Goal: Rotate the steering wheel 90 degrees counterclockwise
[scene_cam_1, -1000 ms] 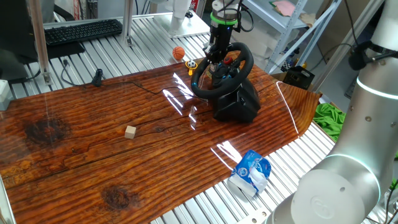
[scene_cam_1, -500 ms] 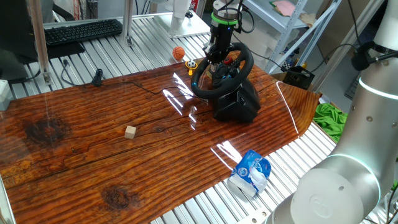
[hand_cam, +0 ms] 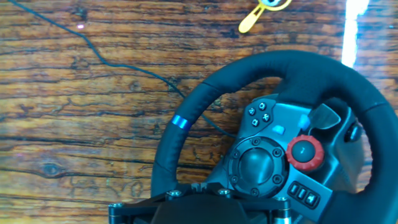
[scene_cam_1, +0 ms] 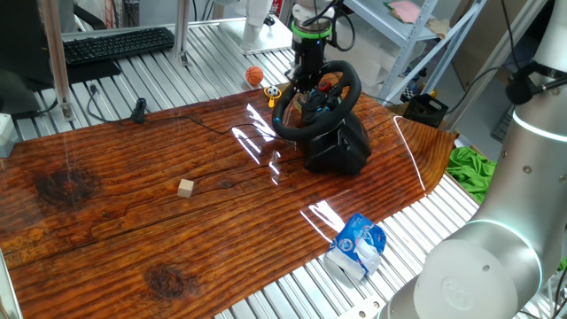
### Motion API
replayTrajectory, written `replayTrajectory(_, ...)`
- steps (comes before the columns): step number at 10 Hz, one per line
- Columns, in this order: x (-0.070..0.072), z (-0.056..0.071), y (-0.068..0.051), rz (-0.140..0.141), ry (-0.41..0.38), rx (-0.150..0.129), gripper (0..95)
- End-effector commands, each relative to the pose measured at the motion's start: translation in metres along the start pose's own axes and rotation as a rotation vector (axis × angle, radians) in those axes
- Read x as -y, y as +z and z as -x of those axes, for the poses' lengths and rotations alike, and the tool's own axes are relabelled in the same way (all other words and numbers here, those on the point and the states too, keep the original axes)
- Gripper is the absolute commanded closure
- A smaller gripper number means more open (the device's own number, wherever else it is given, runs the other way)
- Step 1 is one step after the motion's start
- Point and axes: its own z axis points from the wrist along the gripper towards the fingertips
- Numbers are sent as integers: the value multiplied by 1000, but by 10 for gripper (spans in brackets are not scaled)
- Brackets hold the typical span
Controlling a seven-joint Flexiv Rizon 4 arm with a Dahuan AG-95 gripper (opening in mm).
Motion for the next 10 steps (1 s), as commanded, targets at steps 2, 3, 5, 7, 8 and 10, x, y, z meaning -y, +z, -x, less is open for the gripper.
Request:
replayTrajectory(2,0,-1,0,-6,71,-2,950)
replayTrajectory(3,0,-1,0,-6,83,-2,950)
replayTrajectory(5,0,-1,0,5,104,-23,950)
replayTrajectory(7,0,-1,0,6,140,-26,950)
replayTrajectory(8,0,-1,0,2,158,-21,950)
replayTrajectory(10,0,-1,0,-4,176,-8,950)
